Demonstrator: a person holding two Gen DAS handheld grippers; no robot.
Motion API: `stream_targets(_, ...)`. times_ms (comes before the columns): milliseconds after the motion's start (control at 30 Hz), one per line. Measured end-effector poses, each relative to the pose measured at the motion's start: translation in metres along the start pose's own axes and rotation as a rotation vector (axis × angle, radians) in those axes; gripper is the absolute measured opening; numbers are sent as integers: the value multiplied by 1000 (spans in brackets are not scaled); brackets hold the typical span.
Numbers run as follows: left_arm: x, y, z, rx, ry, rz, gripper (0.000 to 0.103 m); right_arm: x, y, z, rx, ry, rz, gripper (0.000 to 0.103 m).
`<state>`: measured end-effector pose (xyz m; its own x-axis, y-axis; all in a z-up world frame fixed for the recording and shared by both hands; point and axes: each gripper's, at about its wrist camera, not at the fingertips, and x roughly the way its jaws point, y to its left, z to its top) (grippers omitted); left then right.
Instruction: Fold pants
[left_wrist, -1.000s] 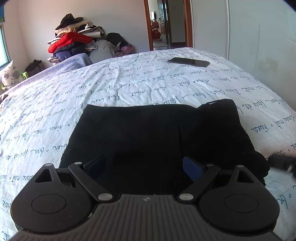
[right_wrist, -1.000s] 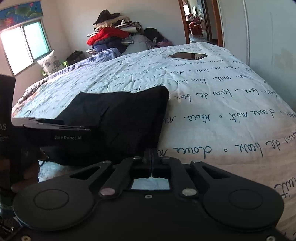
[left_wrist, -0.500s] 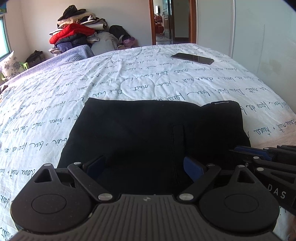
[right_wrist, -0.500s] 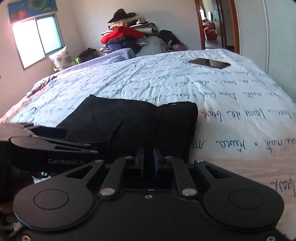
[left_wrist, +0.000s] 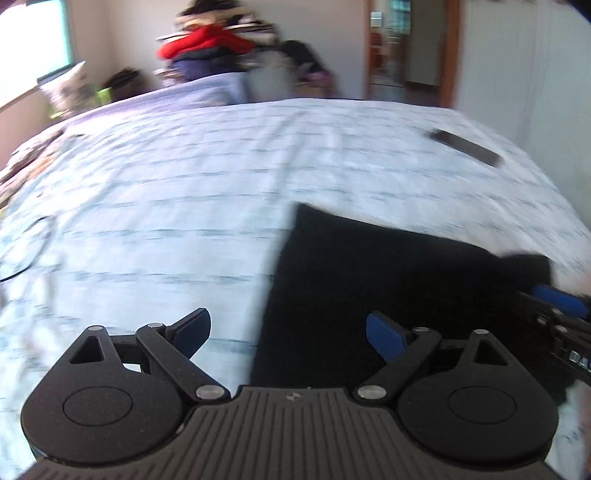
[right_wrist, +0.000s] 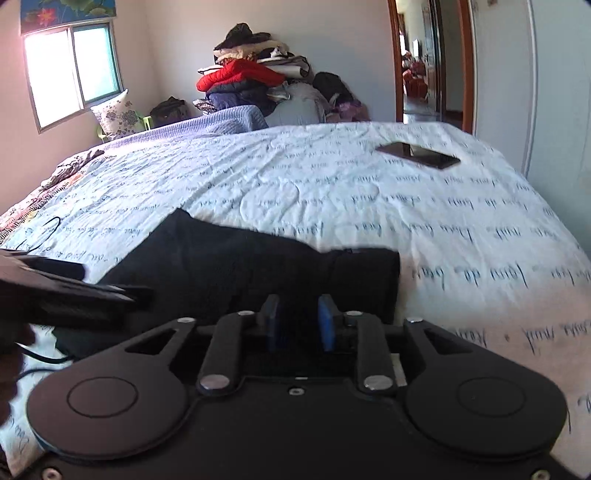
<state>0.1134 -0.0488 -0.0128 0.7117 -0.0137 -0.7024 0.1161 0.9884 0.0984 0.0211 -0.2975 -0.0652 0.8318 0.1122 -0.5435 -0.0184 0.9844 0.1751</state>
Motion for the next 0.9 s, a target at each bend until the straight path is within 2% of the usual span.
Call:
stream_targets(67,-3,38,13,-44,-34,137,92,16,-3,5,-5,14,-5,39)
stream_targets(100,-7,55,17,-58,-67,209,92,26,-4,5,-20,39,-44,39)
stream_targets(167,-13,78,21,-79,-115,292,92,27,-4,5,-45,41,-106,41)
stream_targets(200,-15,83,22,-88,-113,276,92,20,-3,6,-25,23,-97,41)
stream_targets(233,-14,83,22,-92,-93,223,92,14,-1,8,-6,0,-69,41)
stream_targets(300,-9,69,19,-83,-44,49,93,11,8,13,-8,-18,-14,39)
stream_targets(367,-2,42,10,-34,-1,-81,92,24,15,16,-34,2,-36,40)
stream_targets(400,3,27,4,6,11,-111,92,33,14,16,-45,23,-58,40)
stream_targets(467,10,0,-12,87,8,-96,92,48,5,13,-28,67,-86,37)
stream_targets(533,19,-14,-27,137,26,-48,89,31,3,15,18,43,-77,40)
stream_targets(633,25,-11,-39,118,34,-58,91,-2,22,10,-32,-11,-68,46)
stream_targets(700,24,-5,-41,102,39,-66,91,-12,38,-3,-81,7,-17,51)
stream_targets(767,19,0,-39,96,41,-62,91,-6,48,-21,-127,65,-18,51)
stream_targets(833,10,2,-38,100,25,-50,90,-4,47,-31,-111,65,-43,51)
stream_targets(900,0,2,-38,104,5,-39,90,-18,50,-27,-66,36,-37,50)
